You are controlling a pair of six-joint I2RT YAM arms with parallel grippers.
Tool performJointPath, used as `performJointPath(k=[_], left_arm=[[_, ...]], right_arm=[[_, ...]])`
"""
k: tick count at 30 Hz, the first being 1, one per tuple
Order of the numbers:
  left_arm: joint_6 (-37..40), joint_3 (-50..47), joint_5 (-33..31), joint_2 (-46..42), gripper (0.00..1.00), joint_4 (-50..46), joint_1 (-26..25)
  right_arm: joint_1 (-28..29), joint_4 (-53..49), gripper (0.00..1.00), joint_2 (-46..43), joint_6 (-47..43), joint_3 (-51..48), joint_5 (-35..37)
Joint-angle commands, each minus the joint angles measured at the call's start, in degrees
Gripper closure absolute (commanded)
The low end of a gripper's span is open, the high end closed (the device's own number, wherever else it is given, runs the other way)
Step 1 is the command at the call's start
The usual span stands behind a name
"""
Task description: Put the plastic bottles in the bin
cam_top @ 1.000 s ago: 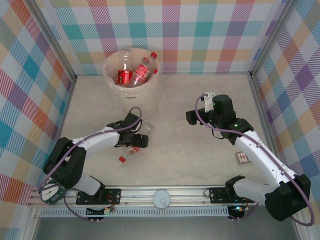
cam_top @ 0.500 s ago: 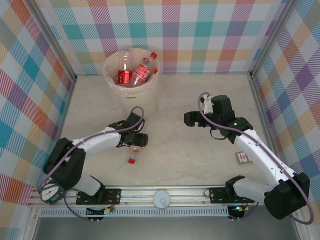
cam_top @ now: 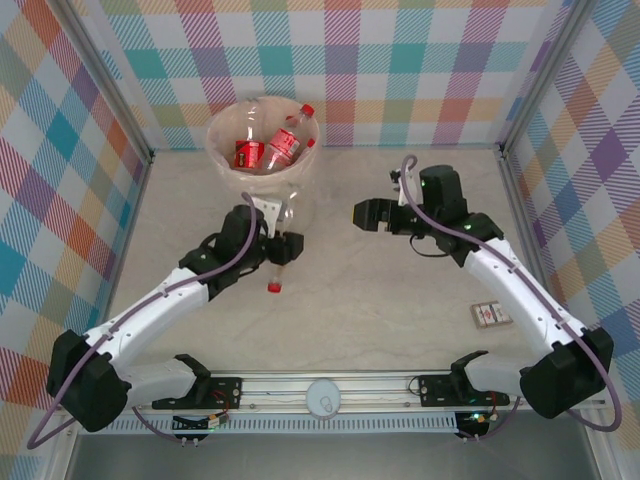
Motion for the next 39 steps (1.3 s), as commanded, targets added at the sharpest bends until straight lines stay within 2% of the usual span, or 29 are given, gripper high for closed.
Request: performJointPath(k=[1,7,12,21,28,39], left_arm=[[4.2,8.0,4.2,0.6,0.47,3.6,-0.5],[6.8,9.2,11.0,3.1,0.48,4.5,-1.0],[8.6,8.4,11.7,3.6,0.49,4.5,-2.3],[11.9,8.3,16.1,4.6,0.49,5.3,-2.9],[13.8,9.5,16.8,6.7,0.49,5.7,-2.9],[13.0,11.1,14.4,8.9,0.46,9.1,-2.9]], right_arm=[[0.0,-1.4,0.09,-0.5,-2.0,4.0,-1.8],[0.1,4.2,0.1,1.2,3.2,8.3,-8.5],[0.4,8.6,0.09,3.1,6.1,11.7,-12.7],[1.0,9.7,0.1,10.8,7.2,16.6,-13.6],[1.7,10.8,0.18,14.9,9.4,18.8,-16.2],[1.8,10.6,0.42,14.8,11.7,16.9,-16.8]])
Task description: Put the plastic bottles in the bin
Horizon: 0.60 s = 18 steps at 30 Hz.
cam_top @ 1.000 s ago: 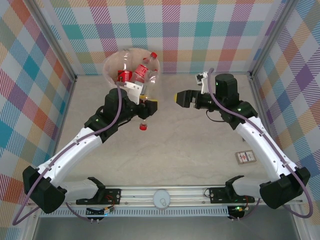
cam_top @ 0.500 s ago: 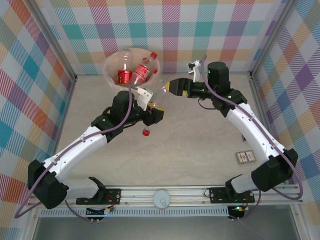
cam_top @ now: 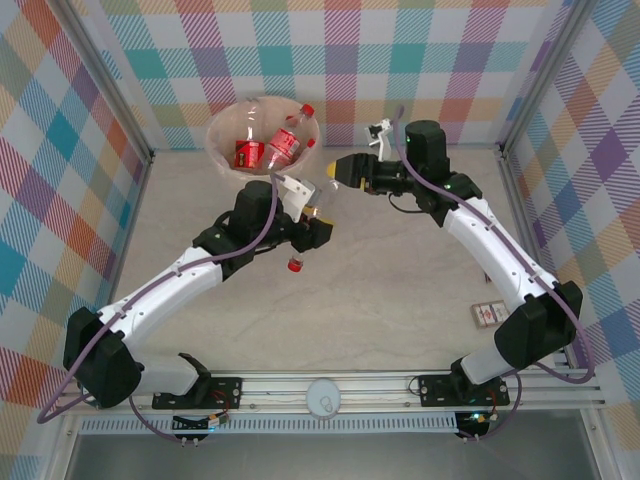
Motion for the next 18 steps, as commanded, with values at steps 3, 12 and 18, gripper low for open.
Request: performJointPath(k=[3,12,18], left_arm=[[-0.2,2.7,-0.2,0.9,0.37,5.0,-0.4],[-2.4,3.9,-1.6,1.6,0.12,9.4,-0.4],[-2.8,5.9,-2.1,4.1,0.17,10.2,-0.4]], right_arm=[[0.8,1.1,0.42,-0.8,1.6,-0.5,-2.5],[0.8,1.6,0.42,-2.3,1.5,-3.0,-2.0],[1.0,0.7,0.42,-2.7,0.8,-3.7,-2.1]])
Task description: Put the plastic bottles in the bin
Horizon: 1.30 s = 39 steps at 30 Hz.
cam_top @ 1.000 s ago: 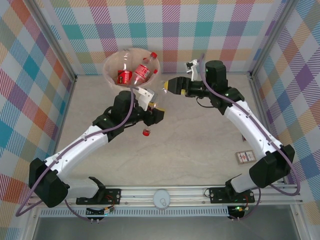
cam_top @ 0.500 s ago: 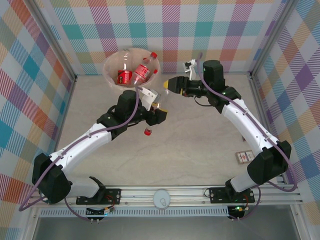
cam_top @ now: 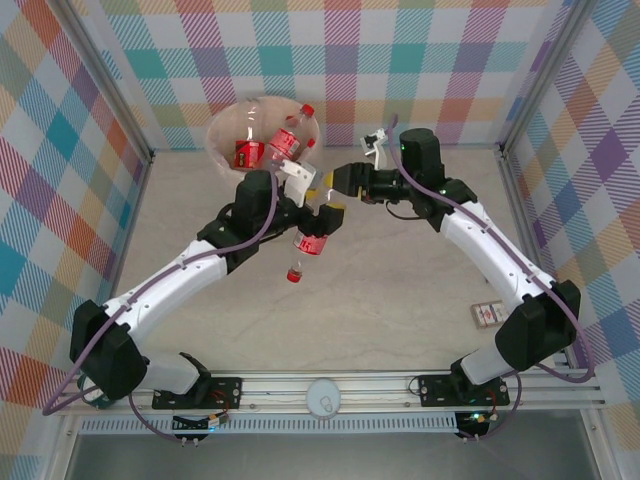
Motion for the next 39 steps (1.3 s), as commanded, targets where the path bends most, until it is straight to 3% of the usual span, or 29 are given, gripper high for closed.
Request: performJointPath(k=[1,5,7,9,12,14,18,21,31,39], left_arm=[[-0.6,2.2,-0.1,1.2,0.2,2.7,-0.4],[-0.4,3.0,0.9,2.0,0.42,1.6,-0.4],[-0.4,3.1,0.8,1.8,0.46,1.3,-0.4],[-0.1,3.2,0.1,1.3,0.47,0.9,-0.4],[1.1,3.9,-2.2,0.4,0.48,0.1,-0.3],[1.6,4.9,-5.8,-0.2,0.48,-0.2,-0.1],[1.9,7.6,-15.4,-1.5,0.5,3.2,0.7],[1.6,9.1,-19.1,-2.1,0.51,8.9,1.9],[-0.3,18.7,-20.4,0.7,0.53,23.8,8.7],[-1.6,21.4,-23.7,4.5,0.55,31.9,17.5]], right_arm=[[0.3,0.4,0.42,-2.2,-0.3,-0.4,-1.4],[0.3,0.5,0.42,-2.4,-0.5,-0.2,-1.4],[0.4,0.5,0.41,-2.2,-0.8,0.2,-1.4],[0.4,0.5,0.33,-2.0,-1.3,0.9,-1.2],[0.4,-1.1,0.14,-1.8,-3.7,3.4,0.6],[0.2,-3.2,0.09,-1.9,-6.4,6.2,3.1],[-1.4,-7.2,0.07,-2.5,-10.9,11.9,8.1],[-2.8,-8.8,0.07,-3.1,-12.3,13.7,9.9],[-4.1,-10.8,0.08,-6.1,-13.3,7.3,10.2],[-4.7,-11.0,0.08,-7.1,-13.4,3.6,9.2]])
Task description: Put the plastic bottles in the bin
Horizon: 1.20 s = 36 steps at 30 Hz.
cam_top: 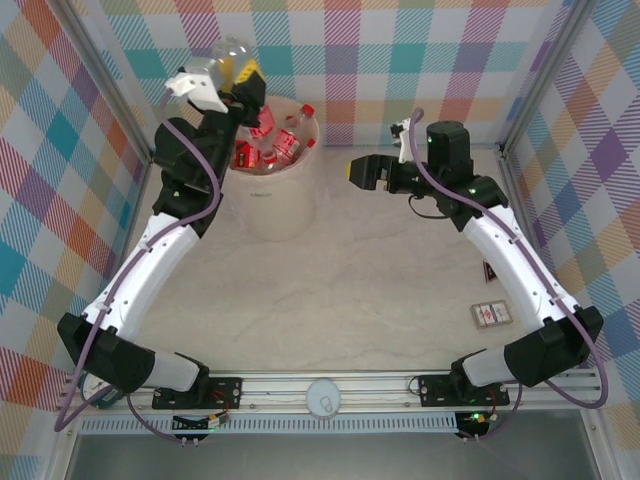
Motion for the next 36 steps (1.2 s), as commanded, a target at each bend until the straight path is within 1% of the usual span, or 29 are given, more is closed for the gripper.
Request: performJointPath(k=[1,7,12,13,17,22,31,36], left_arm=[[-0.1,2.0,-2.8,3.6,0.55,6.5,3.9],[3.9,5.8,-4.4,9.7,0.56,4.9,9.1],[5.6,7.3,-7.9,13.4,0.57,4.0,11.5],[6.7,7.7,-9.2,14.1,0.57,3.3,11.6],[11.1,11.3,-10.7,18.1,0.55,-3.5,12.5],[10.0,10.0,-9.2,19.6,0.55,-7.4,12.9],[1.2,3.9,-8.2,16.4,0.55,-15.1,12.8],[-0.3,1.9,-7.0,16.3,0.56,-20.3,12.2]], right_arm=[[-0.6,-0.4,0.08,-1.7,-1.8,-0.5,-0.5],[-0.9,-2.6,0.08,-2.9,-4.1,-0.7,-0.2],[-0.9,-3.8,0.08,-3.4,-5.0,-1.5,-0.4],[-0.9,-3.9,0.08,-3.4,-5.2,-1.7,-0.4],[-1.0,-5.4,0.08,-3.8,-5.9,-2.3,-0.5],[-1.1,-6.5,0.08,-4.3,-7.1,-2.6,-0.2],[-1.2,-5.9,0.08,-3.0,-7.1,-2.3,-0.5],[-1.3,-5.0,0.08,-2.5,-6.7,-2.3,-0.7]])
